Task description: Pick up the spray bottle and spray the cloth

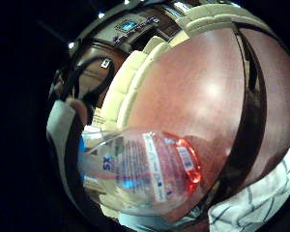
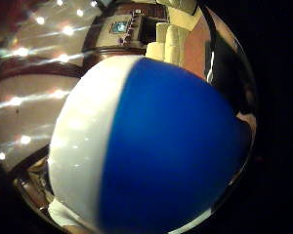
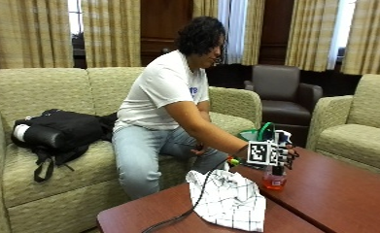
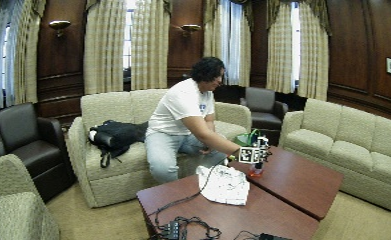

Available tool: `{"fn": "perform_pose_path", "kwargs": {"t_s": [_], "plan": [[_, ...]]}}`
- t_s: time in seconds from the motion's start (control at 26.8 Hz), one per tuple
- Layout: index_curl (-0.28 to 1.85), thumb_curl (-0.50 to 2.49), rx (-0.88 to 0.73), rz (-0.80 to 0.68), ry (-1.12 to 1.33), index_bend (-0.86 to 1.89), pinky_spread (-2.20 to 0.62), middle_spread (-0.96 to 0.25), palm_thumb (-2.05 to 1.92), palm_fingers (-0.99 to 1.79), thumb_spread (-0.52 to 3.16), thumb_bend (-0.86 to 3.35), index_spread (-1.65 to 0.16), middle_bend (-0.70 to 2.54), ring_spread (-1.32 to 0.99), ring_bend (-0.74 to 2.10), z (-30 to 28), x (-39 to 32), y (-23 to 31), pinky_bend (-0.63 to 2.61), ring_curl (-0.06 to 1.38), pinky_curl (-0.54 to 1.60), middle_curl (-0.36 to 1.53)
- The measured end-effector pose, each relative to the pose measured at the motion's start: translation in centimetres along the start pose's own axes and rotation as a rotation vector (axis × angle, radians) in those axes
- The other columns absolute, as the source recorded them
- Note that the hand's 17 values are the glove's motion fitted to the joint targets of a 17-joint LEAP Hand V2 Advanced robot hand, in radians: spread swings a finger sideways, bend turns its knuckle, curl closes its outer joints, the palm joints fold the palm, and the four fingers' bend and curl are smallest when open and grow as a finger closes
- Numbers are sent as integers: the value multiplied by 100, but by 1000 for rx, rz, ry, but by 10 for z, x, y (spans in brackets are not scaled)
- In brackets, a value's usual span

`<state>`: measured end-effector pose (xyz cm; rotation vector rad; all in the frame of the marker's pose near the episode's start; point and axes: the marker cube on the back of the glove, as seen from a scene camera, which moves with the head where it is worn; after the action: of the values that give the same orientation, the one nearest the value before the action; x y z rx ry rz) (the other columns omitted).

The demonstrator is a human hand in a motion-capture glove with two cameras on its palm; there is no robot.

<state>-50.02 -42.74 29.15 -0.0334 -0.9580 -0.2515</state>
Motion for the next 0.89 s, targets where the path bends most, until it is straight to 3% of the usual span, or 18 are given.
{"fn": "perform_pose_path", "kwargs": {"t_s": [0.11,0.3,0.37,0.48,0.67,0.89], "plan": [[47,66,-17,14,13,6,-25,-22,69,107,65,-8,-31,45,-21,67,-3,1,1,50,44,41,48],[43,58,-68,50,-1,4,-9,-21,60,34,72,-8,-37,34,-21,52,-12,6,3,53,44,46,45],[41,56,-196,64,0,7,-3,-22,56,15,72,-8,-39,30,-22,44,-18,9,19,53,42,45,43],[35,53,-371,82,20,7,2,-22,53,7,73,-7,-42,27,-22,39,-28,13,42,51,37,41,41],[29,49,-135,105,78,8,7,-21,51,5,74,-5,-44,25,-21,36,-24,19,24,50,32,37,38],[25,46,-164,91,256,10,11,-21,51,5,75,-5,-44,26,-20,37,-54,17,37,50,31,36,38]]}}
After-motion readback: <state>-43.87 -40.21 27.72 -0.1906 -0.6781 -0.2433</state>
